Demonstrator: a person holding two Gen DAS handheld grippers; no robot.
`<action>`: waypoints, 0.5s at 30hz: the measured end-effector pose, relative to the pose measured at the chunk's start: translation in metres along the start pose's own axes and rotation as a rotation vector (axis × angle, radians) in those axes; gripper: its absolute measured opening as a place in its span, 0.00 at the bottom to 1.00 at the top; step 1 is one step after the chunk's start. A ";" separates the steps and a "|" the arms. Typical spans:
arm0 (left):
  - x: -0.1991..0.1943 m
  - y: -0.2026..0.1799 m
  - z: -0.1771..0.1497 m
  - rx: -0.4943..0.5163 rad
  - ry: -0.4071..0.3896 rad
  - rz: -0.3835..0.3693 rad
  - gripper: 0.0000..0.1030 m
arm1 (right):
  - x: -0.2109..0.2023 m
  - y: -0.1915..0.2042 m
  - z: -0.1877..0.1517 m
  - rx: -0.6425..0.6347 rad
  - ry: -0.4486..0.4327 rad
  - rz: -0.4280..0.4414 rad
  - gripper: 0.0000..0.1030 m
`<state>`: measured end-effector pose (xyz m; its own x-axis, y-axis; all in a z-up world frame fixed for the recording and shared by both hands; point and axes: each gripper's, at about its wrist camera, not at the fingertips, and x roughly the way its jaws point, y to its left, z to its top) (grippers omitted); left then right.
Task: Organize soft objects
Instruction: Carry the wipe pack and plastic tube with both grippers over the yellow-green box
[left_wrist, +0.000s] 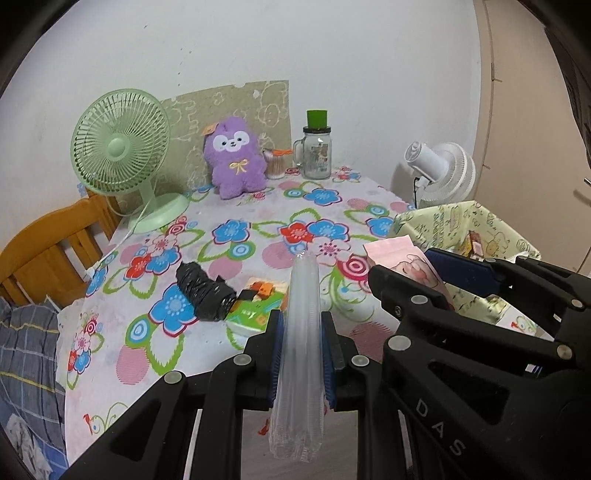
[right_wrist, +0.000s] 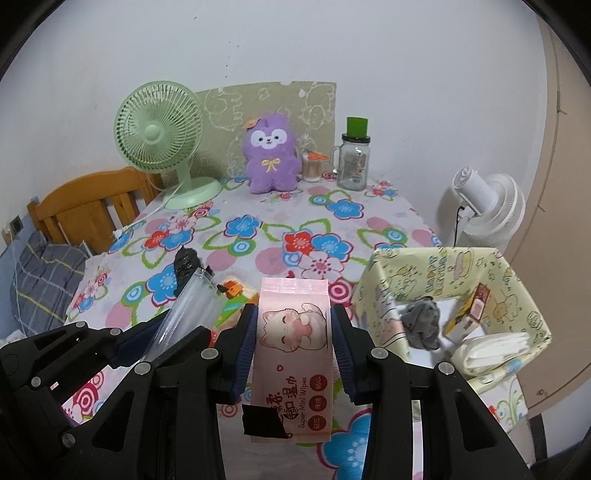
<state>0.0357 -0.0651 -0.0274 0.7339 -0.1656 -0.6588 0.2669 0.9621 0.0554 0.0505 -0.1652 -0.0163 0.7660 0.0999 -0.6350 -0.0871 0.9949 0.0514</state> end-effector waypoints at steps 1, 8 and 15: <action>-0.001 -0.002 0.002 0.002 -0.003 -0.001 0.17 | -0.001 -0.002 0.001 0.002 -0.003 -0.001 0.41; -0.008 -0.013 0.013 0.017 -0.023 0.000 0.17 | -0.012 -0.015 0.008 0.013 -0.026 0.001 0.41; -0.014 -0.024 0.025 0.028 -0.042 0.007 0.17 | -0.020 -0.028 0.017 0.021 -0.047 -0.002 0.41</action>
<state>0.0341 -0.0917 -0.0009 0.7613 -0.1685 -0.6262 0.2786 0.9569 0.0813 0.0479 -0.1949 0.0080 0.7952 0.0985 -0.5983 -0.0726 0.9951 0.0673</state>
